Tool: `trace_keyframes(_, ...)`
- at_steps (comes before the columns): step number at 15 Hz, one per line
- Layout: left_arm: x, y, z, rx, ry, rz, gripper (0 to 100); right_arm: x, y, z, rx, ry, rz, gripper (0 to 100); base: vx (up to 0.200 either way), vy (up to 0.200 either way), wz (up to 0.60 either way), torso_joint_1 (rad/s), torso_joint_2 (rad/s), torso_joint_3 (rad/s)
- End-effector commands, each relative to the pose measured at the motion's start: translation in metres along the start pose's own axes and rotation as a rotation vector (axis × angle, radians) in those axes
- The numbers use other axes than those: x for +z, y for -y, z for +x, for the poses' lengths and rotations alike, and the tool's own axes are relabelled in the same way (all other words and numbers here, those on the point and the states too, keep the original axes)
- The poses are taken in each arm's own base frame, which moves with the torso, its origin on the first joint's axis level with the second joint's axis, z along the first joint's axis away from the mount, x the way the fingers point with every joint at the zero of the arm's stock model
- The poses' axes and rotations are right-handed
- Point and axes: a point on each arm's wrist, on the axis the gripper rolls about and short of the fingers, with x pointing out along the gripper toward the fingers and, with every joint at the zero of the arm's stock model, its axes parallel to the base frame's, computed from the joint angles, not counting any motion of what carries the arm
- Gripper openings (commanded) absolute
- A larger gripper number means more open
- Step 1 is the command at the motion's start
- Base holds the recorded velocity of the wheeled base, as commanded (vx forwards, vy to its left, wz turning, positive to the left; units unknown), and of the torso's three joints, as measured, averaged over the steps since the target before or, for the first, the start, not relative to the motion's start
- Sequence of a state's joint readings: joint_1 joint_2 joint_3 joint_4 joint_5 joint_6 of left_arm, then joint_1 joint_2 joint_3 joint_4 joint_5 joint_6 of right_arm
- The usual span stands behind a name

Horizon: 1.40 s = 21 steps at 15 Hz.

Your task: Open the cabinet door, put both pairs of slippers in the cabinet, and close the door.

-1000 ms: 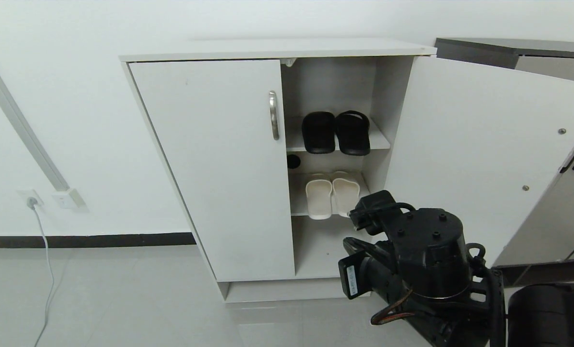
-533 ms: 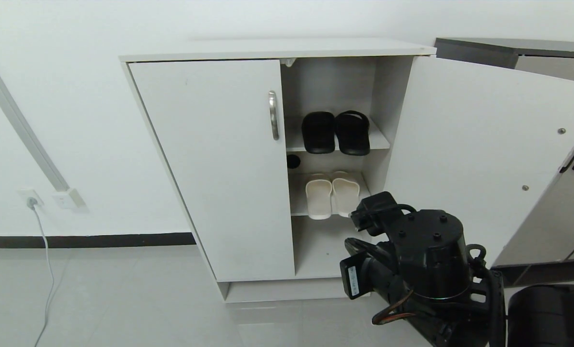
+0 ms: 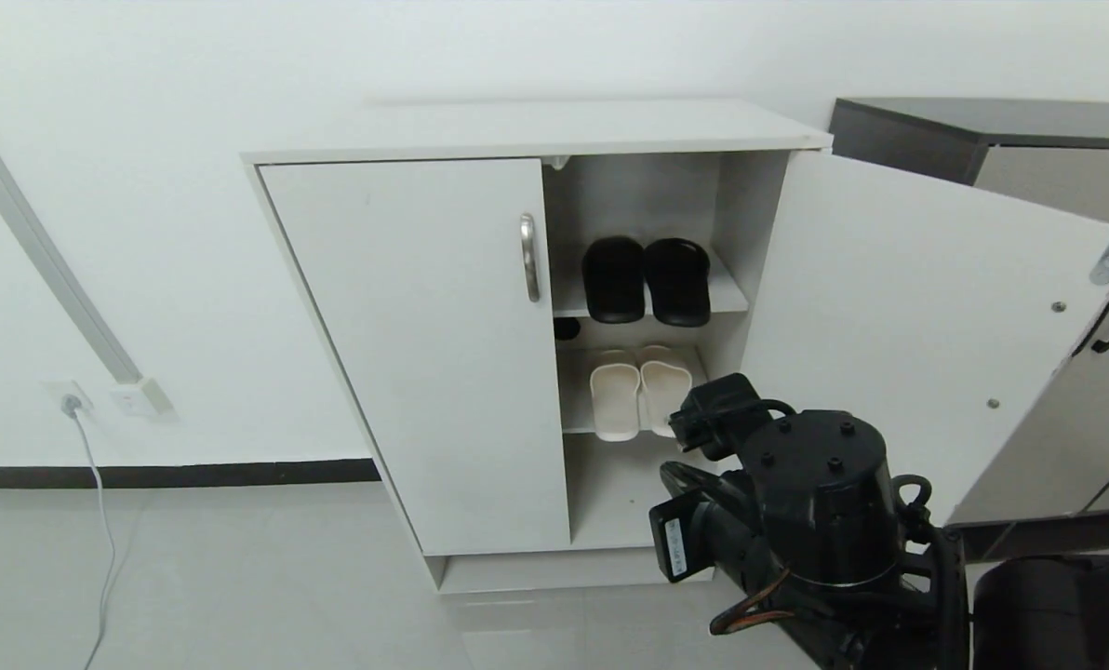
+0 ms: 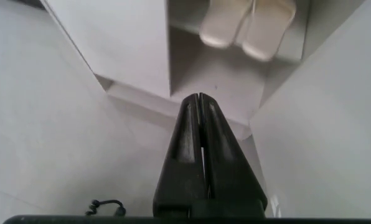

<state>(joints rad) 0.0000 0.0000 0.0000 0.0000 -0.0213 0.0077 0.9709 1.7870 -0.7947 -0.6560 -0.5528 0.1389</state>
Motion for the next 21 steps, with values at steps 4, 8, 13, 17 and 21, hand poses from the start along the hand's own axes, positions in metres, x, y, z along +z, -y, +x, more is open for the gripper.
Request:
trace_keyframes(4,-0.0002,0.0000,0.0000,0.000,-0.002,0.000,0,0.0007,0.0005,0.0000,-0.002,0.002,0.001,0,0.000,0.000,0.00,0.073,-0.48,-0.361)
trace_keyframes(8,-0.0002,0.0000,0.0000,0.000,-0.002,-0.002,0,-0.0009,0.0013,0.0000,-0.004,-0.003,-0.002,0,0.000,0.000,0.00,0.122,-0.46,-0.338)
trace_keyframes(13,-0.0002,0.0000,0.0000,0.000,-0.002,-0.002,0,-0.0001,0.0018,-0.0011,-0.004,-0.001,-0.001,0,0.000,0.000,0.00,0.161,-0.48,-0.326)
trace_keyframes(17,-0.0002,0.0000,0.0000,0.000,-0.002,-0.002,0,-0.0014,0.0019,-0.0009,-0.004,-0.005,-0.003,0,0.000,0.000,0.00,0.188,-0.50,-0.310)
trace_keyframes(21,0.0000,0.0000,0.0000,0.000,0.000,-0.002,0,-0.0018,0.0020,-0.0010,-0.005,-0.006,-0.004,0,0.000,0.000,0.00,0.227,-0.54,-0.325)
